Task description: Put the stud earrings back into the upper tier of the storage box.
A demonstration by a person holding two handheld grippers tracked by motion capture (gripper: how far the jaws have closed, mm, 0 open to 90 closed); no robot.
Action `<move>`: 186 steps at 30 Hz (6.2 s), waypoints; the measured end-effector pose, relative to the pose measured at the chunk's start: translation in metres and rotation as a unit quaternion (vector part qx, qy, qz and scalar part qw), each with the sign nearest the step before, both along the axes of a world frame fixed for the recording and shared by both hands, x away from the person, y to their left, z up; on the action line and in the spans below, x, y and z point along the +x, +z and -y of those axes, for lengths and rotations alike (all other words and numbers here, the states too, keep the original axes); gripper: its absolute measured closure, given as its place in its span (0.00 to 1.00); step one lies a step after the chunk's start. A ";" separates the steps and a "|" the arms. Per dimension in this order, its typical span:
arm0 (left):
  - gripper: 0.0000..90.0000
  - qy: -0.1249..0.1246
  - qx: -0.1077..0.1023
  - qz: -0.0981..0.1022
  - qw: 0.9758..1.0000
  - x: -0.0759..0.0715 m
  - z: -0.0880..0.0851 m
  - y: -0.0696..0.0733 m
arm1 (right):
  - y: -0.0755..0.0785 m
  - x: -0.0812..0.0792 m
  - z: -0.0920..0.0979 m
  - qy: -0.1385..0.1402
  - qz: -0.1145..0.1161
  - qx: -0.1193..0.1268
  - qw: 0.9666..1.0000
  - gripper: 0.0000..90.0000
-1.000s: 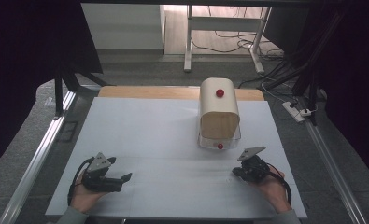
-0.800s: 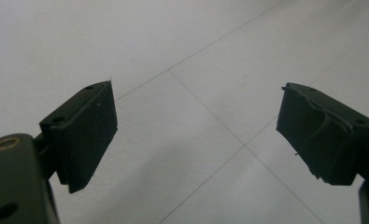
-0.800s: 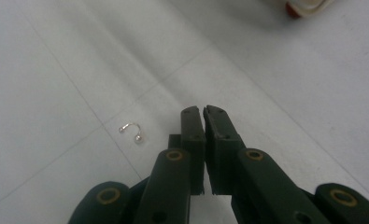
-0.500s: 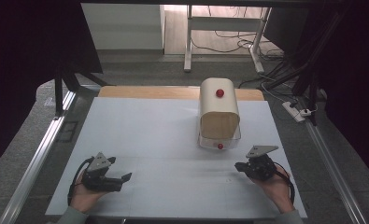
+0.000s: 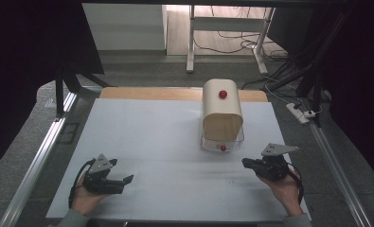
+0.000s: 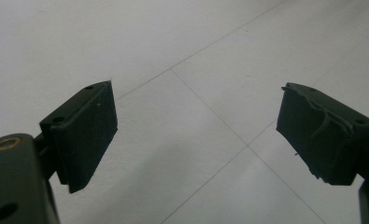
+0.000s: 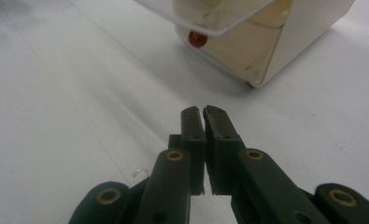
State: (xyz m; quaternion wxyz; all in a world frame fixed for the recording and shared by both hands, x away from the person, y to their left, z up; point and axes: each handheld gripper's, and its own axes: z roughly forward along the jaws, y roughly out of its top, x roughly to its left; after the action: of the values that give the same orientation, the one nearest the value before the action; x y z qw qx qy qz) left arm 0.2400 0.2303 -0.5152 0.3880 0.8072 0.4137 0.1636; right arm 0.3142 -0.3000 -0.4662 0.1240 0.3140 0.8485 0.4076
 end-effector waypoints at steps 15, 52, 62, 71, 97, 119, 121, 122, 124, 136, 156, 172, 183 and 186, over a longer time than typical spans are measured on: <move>0.13 0.000 0.001 0.001 1.000 0.000 0.000 0.000 | 0.022 -0.009 0.005 -0.005 0.051 0.046 0.998 0.95; 0.13 0.000 -0.005 0.001 1.000 -0.001 -0.001 0.000 | 0.060 -0.008 -0.002 -0.003 0.121 0.099 0.988 0.95; 0.14 0.000 -0.005 0.001 1.000 -0.001 -0.002 0.000 | 0.065 -0.006 -0.001 -0.008 0.131 0.110 0.985 0.95; 0.14 0.003 -0.013 0.001 1.000 0.000 -0.004 0.001 | 0.072 0.000 -0.007 -0.002 0.135 0.111 0.985 0.95; 0.14 -0.001 -0.012 0.000 1.000 -0.001 -0.004 0.000 | 0.089 0.036 -0.051 0.016 0.129 0.078 0.988 0.95; 0.14 0.003 -0.011 -0.002 1.000 -0.001 -0.005 -0.001 | 0.083 0.046 -0.061 0.007 0.125 0.052 0.991 0.69; 0.14 0.003 -0.010 -0.002 1.000 -0.001 -0.005 -0.001 | 0.083 0.043 -0.060 0.009 0.125 0.060 0.990 0.65; 0.14 0.004 -0.010 -0.002 1.000 -0.001 -0.005 -0.001 | 0.082 0.041 -0.059 0.009 0.125 0.066 0.990 0.63; 0.14 0.005 -0.012 0.004 1.000 -0.002 -0.005 0.000 | 0.080 0.036 -0.057 0.005 0.126 0.068 0.990 0.59; 0.14 0.005 -0.009 0.003 1.000 -0.002 -0.004 -0.001 | 0.069 0.008 -0.029 -0.020 0.135 0.080 0.987 0.54; 0.14 0.002 -0.009 0.003 1.000 -0.003 -0.004 -0.001 | 0.038 -0.013 0.000 -0.044 0.107 0.046 0.992 0.48; 0.14 0.002 -0.011 0.004 1.000 -0.004 -0.005 -0.001 | 0.008 -0.014 -0.013 -0.014 0.053 -0.019 0.998 0.45; 0.14 0.000 -0.010 0.001 1.000 -0.003 -0.005 -0.001 | -0.010 -0.015 -0.023 0.014 0.015 -0.064 0.998 0.45; 0.14 0.000 -0.011 0.002 1.000 -0.003 -0.005 -0.001 | -0.016 -0.014 -0.026 0.021 0.004 -0.076 0.997 0.45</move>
State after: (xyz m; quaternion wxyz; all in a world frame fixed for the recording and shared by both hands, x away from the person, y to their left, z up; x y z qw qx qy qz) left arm 0.2369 0.2352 -0.5164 0.3971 0.8026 0.4150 0.1608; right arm 0.3007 -0.2736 -0.4822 0.1426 0.2843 0.8826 0.3462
